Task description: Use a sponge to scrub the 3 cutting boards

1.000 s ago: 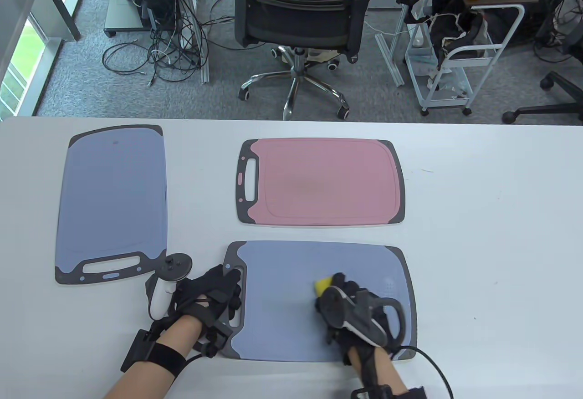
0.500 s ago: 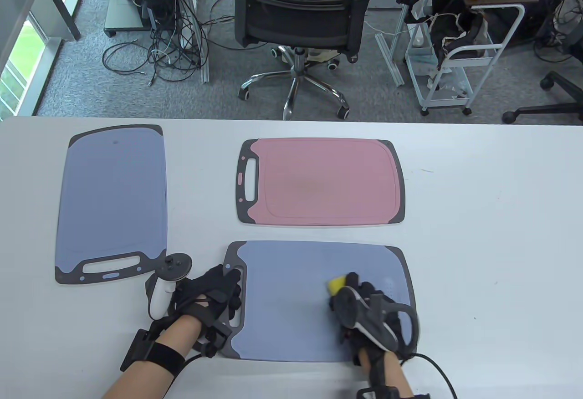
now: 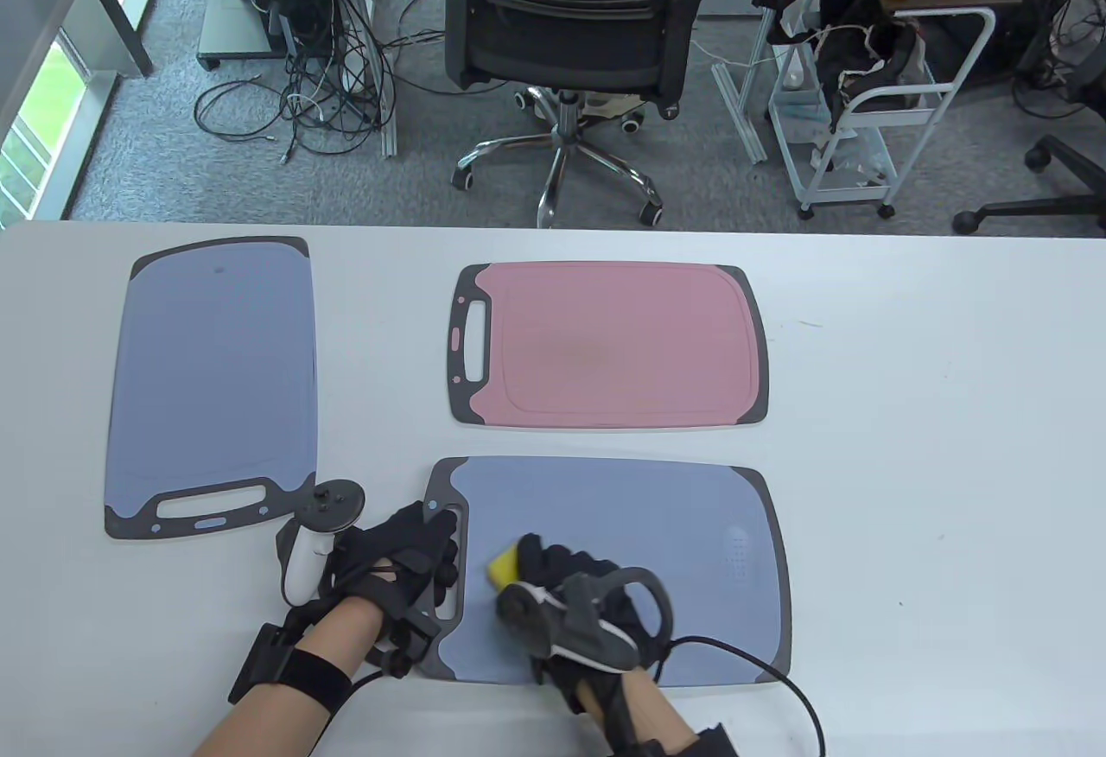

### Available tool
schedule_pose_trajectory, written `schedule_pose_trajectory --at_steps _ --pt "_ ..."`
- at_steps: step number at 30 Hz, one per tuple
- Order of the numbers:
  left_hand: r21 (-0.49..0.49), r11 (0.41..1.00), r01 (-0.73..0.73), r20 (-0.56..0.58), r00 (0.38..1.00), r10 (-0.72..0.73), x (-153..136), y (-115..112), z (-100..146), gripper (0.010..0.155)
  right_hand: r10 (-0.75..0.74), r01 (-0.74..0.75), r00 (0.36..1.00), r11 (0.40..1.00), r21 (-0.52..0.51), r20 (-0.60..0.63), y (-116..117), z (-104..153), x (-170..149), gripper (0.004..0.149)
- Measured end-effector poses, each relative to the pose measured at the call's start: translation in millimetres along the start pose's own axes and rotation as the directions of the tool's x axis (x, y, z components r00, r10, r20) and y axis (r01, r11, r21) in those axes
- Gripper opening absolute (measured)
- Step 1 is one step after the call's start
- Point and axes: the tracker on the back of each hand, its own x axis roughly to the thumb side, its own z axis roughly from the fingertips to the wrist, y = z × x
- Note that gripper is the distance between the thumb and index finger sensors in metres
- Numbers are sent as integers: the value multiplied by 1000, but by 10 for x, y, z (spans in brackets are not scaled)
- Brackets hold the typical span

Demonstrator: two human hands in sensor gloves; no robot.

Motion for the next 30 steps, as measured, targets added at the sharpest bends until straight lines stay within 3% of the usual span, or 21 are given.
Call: schedule_pose_trajectory --at_steps 3,5,8,10,13,14,16,18,20,21,23,26,29,30 --pt "-2 1000 -1 0 1000 1 0 0 0 56 41 -41 999 999 9 -16 -17 -35 116 71" --pt "-3 1000 -2 0 1000 2 1 -1 -1 56 26 -23 995 999 24 -97 -2 24 -101 71" --pt "-8 1000 -6 0 1000 6 0 -1 -3 56 37 -13 944 997 75 -327 80 303 -765 70" --pt "-8 1000 -6 0 1000 6 3 -2 -1 56 22 25 874 996 91 -486 151 592 -1260 70" --pt "-9 1000 -4 0 1000 4 5 0 -4 56 72 50 688 988 147 -722 282 1133 -1966 70" --pt "-9 1000 -2 0 1000 2 7 0 -4 56 58 71 643 988 134 -764 302 1280 -2107 70" --pt "-7 1000 0 0 1000 0 7 0 -5 56 17 104 615 989 102 -788 316 1372 -2177 70" --pt "-7 1000 1 0 1000 -1 7 2 -6 56 15 78 653 993 87 -757 288 1251 -2047 71" --pt "-6 1000 2 1 1000 -2 7 1 -6 56 -4 66 779 995 76 -627 244 995 -1774 71" --pt "-5 1000 3 1 1000 -3 7 1 -7 56 -28 81 808 995 64 -589 224 902 -1659 71" --pt "-8 1000 1 1 1000 -1 7 1 -6 56 -43 68 904 997 42 -425 136 585 -1170 71" --pt "-7 1000 1 1 1000 -1 7 0 -7 56 27 -19 983 999 44 -182 32 198 -375 72" --pt "-11 1000 -2 0 1000 2 8 -1 -6 56 -11 10 999 1000 20 39 -38 -5 199 72" --pt "-12 1000 -3 0 1000 3 8 -1 -6 56 -30 30 999 1000 10 44 -44 -34 297 73"
